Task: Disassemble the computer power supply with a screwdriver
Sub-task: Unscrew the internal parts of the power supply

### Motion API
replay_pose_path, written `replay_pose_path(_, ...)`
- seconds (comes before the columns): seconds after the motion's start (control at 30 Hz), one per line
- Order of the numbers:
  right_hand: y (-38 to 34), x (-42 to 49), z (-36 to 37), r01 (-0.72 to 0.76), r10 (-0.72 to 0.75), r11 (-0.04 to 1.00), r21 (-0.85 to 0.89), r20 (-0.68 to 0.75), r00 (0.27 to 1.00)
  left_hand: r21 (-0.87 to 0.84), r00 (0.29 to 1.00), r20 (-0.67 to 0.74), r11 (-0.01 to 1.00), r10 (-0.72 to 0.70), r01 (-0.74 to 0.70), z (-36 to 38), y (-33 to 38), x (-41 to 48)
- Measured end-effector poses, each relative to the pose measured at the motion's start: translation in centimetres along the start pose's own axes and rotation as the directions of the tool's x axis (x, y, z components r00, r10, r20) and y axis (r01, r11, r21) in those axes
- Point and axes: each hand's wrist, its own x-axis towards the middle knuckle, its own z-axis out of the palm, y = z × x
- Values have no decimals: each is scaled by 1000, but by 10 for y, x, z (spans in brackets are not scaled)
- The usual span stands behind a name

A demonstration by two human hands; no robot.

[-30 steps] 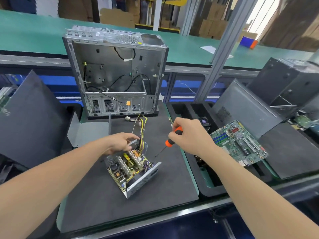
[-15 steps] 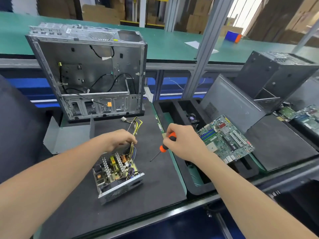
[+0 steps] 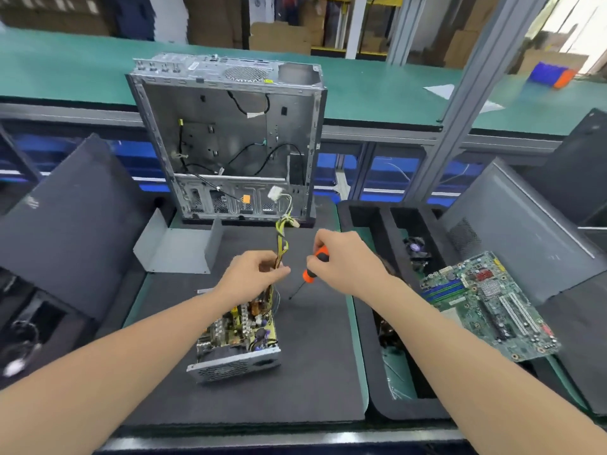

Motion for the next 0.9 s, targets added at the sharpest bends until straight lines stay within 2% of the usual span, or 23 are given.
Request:
replay_pose_path(0.13,4,15,3,42,-41,999,-29,61,997,145,999,-54,989,-3,11,8,15,4)
replay_pose_path(0.27,14,20,4,67,-63,997,-39,93,994,25,997,25,997,-73,72,14,16,-1)
replay_pose_path(0.37,21,23,4,82,-74,995,-61,112,991,-73,994,112,997,-21,30,14,15,-8)
replay_pose_path(0.47,25,25,5,78,-69,994,-73,119,991,-17,987,160,1000,12,-9,17,20,-10)
replay_pose_path(0.53,29,26,4,71,-61,994,-79,122,991,23,990,144,1000,2,-5,22,24,-11)
replay_pose_path(0.73,40,23,1,62,-48,995,-81,162,986,-120,994,-70,990,-84,75,22,15,-27)
replay_pose_path(0.83,41,21,0,70,-58,995,-71,157,986,-12,933,-337,991,-129,133,13,2,-32)
replay_pose_path(0.9,38,20,0,81,-73,995,-50,144,987,87,884,-432,968,-178,237,6,-7,-35)
